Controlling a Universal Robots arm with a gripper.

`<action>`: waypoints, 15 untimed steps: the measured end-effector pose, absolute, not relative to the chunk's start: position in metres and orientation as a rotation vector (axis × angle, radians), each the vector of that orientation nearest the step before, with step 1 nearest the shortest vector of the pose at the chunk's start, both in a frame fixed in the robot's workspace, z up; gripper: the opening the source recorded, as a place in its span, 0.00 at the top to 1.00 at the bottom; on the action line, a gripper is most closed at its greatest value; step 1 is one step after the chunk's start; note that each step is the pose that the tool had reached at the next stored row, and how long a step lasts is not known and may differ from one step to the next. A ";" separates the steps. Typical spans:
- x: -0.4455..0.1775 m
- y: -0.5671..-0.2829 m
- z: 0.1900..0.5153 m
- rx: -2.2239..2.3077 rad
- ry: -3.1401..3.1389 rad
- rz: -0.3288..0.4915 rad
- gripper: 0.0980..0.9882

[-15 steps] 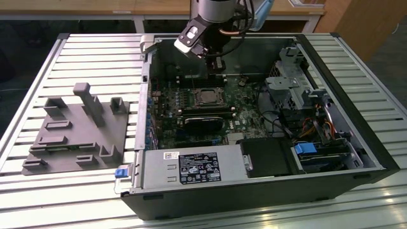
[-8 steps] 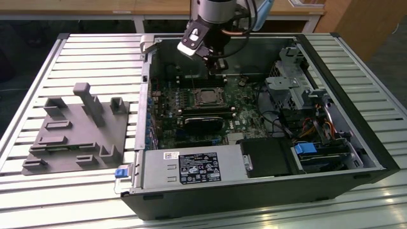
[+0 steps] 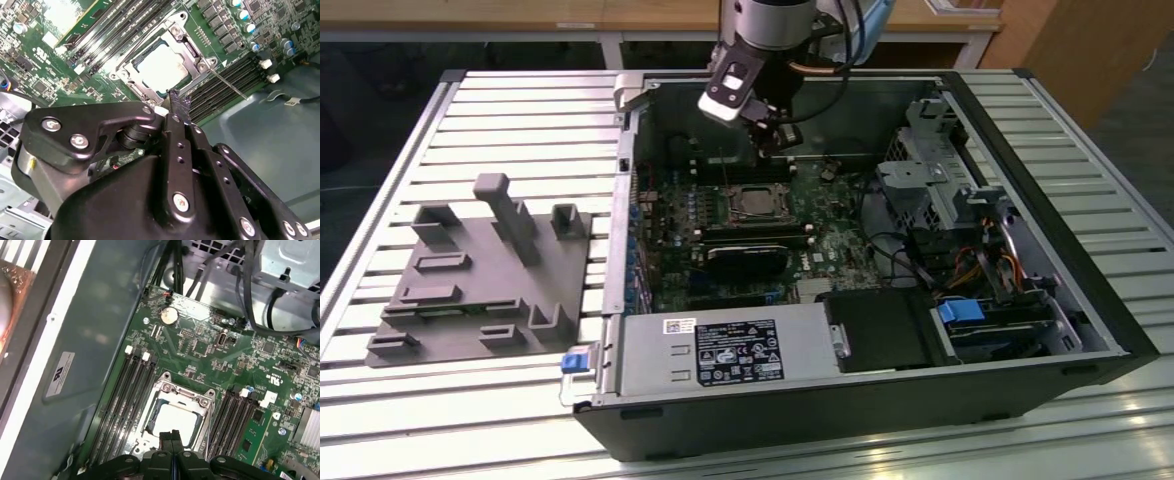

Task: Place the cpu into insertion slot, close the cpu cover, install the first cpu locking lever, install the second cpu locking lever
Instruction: 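Install the first cpu locking lever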

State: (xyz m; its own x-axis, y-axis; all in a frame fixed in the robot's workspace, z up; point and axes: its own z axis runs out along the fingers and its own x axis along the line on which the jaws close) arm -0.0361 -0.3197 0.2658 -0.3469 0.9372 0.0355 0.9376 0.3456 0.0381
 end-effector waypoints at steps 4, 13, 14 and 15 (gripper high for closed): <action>-0.036 -0.320 0.265 -1.744 -2.602 -0.080 0.99; -0.036 -0.320 0.265 -1.524 -2.732 -0.079 0.99; -0.036 -0.320 0.265 -1.496 -2.746 -0.079 0.99; -0.036 -0.320 0.265 -1.472 -2.759 -0.079 0.99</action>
State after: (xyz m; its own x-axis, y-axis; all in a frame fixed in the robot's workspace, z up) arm -0.0363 -0.3198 0.2645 -0.5573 0.8295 0.0355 0.8302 0.5562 0.0380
